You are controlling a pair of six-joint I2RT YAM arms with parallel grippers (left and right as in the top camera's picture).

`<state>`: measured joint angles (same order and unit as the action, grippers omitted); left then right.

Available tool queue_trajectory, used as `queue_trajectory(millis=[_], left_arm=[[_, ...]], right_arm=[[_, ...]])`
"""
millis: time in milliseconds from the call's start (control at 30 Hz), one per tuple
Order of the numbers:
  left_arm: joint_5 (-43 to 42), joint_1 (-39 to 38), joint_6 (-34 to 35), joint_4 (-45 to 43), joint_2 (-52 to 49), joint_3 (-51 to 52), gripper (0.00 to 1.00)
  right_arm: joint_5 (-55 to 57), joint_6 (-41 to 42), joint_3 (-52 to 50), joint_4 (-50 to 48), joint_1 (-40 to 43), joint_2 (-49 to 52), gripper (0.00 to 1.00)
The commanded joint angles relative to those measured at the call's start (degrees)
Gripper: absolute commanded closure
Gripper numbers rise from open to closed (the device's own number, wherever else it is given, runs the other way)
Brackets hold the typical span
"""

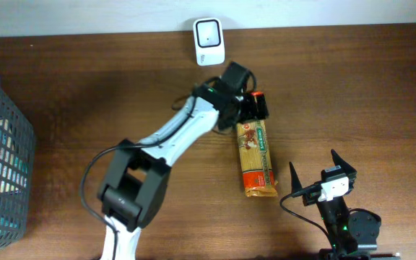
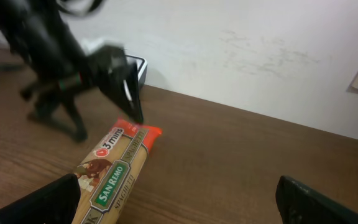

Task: Scan the item barcode
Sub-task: 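Carry spaghetti pack with left gripper and place it on table centre, then reach left gripper into basket and grasp the white snack bag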

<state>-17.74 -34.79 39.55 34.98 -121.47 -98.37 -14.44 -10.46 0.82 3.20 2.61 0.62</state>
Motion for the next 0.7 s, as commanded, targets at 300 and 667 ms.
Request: queue_trajectory(millis=[300, 667], left_arm=[[23.65, 43.10, -30.64, 12.02, 37.79, -6.99, 0.01], [25.29, 78.20, -22.88, 23.26, 26.73, -6.49, 0.07]], right_arm=[[-0.31, 0.42, -0.50, 0.04, 0.42, -0.42, 0.01], [-0.31, 0.42, -0.50, 0.04, 0.42, -0.42, 0.01]])
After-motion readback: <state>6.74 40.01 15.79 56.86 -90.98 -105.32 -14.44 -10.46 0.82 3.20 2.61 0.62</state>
